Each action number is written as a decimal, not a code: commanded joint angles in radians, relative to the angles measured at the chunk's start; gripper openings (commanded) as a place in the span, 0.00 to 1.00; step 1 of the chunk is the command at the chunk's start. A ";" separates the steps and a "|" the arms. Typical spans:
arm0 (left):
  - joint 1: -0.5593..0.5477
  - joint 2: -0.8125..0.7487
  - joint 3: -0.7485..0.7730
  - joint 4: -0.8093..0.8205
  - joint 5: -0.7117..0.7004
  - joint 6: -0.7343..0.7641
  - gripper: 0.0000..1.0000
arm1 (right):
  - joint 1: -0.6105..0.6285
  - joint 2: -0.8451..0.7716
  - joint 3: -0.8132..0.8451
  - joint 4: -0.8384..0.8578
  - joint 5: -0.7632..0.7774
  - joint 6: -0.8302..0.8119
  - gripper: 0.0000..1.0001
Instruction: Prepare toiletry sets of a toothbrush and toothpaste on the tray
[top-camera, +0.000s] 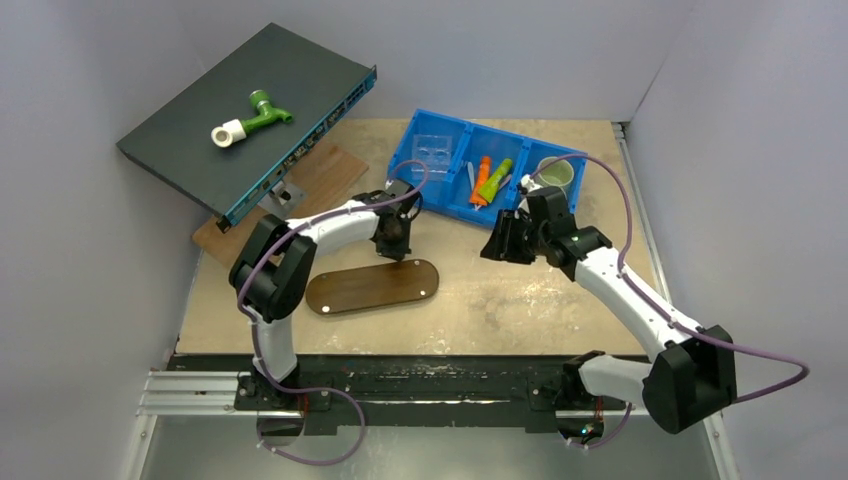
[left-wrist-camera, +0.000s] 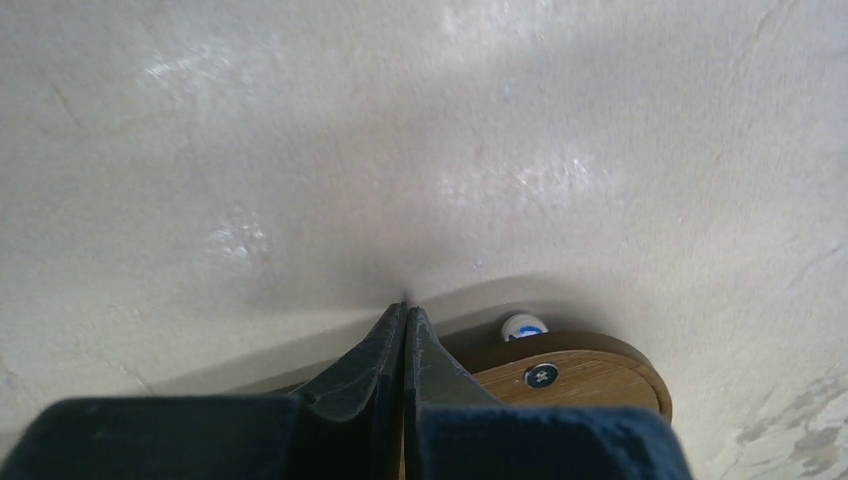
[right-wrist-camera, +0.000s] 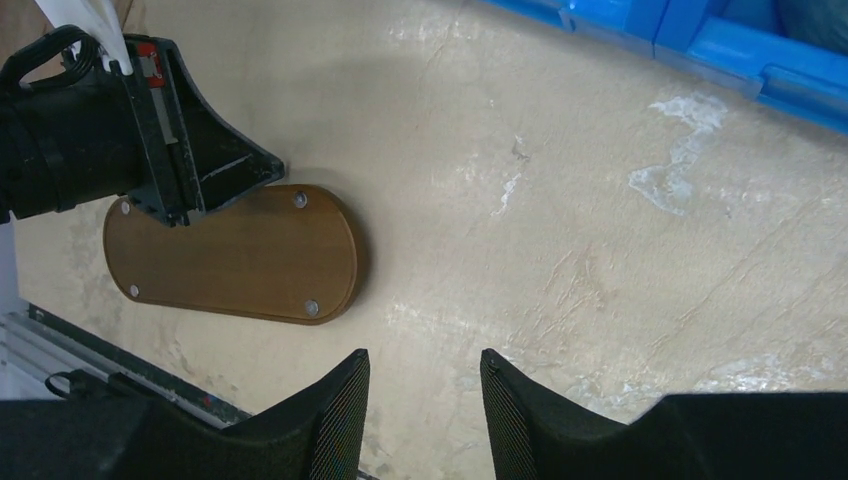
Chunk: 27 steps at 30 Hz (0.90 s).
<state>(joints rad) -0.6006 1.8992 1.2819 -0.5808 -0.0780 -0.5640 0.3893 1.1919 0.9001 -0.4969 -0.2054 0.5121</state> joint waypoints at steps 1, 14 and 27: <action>-0.029 -0.062 -0.016 0.021 0.035 -0.018 0.00 | 0.032 0.014 -0.018 0.054 -0.007 0.010 0.47; -0.082 -0.128 -0.058 0.048 0.073 -0.022 0.00 | 0.192 0.080 -0.037 0.097 0.057 0.068 0.49; -0.084 -0.366 -0.081 -0.018 0.006 0.002 0.00 | 0.303 0.187 0.028 0.084 0.158 0.101 0.54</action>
<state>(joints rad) -0.6815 1.6394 1.2114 -0.5755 -0.0315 -0.5655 0.6621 1.3479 0.8673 -0.4252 -0.1047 0.5953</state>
